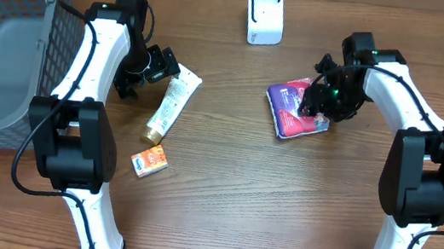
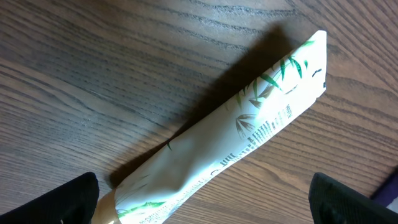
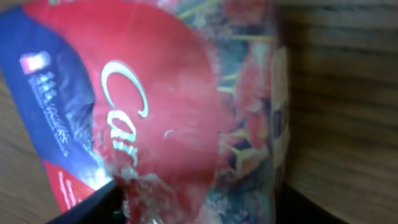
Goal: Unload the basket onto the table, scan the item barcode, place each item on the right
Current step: 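Grasp the purple pad pack edge with the right gripper, then lift the pad pack up to the scanner with the right gripper, then carry the pad pack far right and release it with the right gripper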
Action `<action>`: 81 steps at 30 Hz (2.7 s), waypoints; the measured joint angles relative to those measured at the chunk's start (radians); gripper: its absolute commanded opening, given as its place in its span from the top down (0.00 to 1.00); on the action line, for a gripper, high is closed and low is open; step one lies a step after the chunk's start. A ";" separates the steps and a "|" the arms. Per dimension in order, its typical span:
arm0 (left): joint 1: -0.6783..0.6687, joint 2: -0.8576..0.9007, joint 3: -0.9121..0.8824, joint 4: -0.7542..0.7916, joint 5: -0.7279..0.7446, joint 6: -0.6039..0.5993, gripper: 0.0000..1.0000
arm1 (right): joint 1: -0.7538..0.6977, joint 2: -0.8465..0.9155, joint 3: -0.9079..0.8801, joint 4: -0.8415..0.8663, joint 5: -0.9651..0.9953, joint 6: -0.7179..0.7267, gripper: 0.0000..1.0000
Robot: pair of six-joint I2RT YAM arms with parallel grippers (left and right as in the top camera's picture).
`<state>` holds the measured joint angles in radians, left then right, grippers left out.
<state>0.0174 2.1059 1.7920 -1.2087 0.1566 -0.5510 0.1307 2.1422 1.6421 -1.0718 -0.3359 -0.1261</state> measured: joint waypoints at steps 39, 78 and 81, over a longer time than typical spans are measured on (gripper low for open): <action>-0.003 0.000 0.000 0.001 0.000 0.000 0.00 | 0.180 0.000 0.032 0.940 0.092 0.911 0.96; -0.050 0.000 0.000 0.001 0.000 0.000 0.00 | -0.675 -0.066 0.293 0.117 0.316 0.777 0.96; -0.050 0.000 0.000 0.000 0.000 0.000 0.00 | -0.772 -0.039 0.293 0.103 0.323 0.736 0.96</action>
<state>-0.0330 2.1059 1.7920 -1.2087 0.1566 -0.5510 -0.6411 2.1029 1.9354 -0.9691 -0.0128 0.6098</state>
